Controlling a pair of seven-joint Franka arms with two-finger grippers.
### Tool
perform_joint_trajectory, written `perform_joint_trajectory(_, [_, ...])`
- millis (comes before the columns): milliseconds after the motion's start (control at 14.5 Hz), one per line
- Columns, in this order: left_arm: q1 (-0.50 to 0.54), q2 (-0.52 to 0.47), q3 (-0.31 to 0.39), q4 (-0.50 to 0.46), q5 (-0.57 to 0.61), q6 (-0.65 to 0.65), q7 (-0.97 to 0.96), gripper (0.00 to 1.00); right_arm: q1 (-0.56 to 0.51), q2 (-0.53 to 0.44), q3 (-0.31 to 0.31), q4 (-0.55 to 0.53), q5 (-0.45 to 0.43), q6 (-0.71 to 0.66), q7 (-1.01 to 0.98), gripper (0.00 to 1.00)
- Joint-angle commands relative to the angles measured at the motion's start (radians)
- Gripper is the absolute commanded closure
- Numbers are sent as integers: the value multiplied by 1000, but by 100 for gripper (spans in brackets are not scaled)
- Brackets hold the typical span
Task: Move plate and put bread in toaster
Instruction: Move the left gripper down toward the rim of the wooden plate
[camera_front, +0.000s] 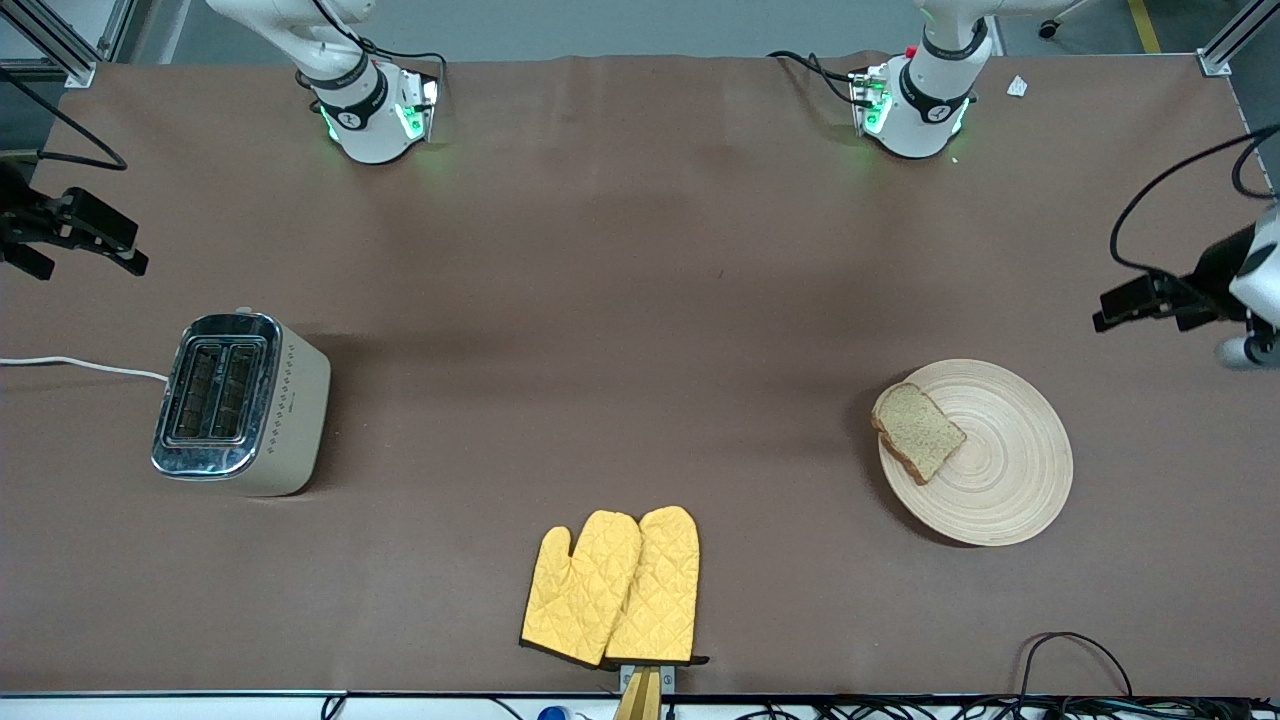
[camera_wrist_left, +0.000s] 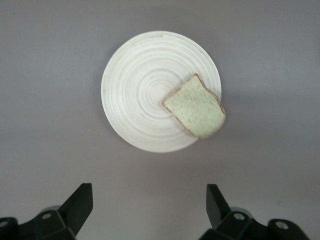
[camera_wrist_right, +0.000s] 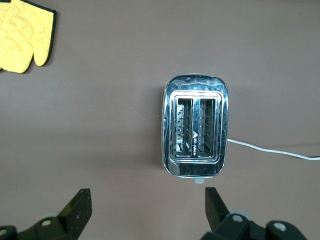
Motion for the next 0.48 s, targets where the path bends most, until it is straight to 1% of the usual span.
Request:
perform_joint_trajectory(0, [62, 94, 6, 38, -32, 75, 82, 0, -12, -30, 6, -32, 13, -8, 0, 0])
perform_joint_trajectory(206, [165, 206, 6, 40, -165, 169, 240, 0, -12, -30, 6, -32, 13, 1, 0, 0])
perform_joint_trajectory(413, [244, 308, 6, 38, -324, 195, 404, 0, -14, -28, 6, -32, 13, 10, 0, 0])
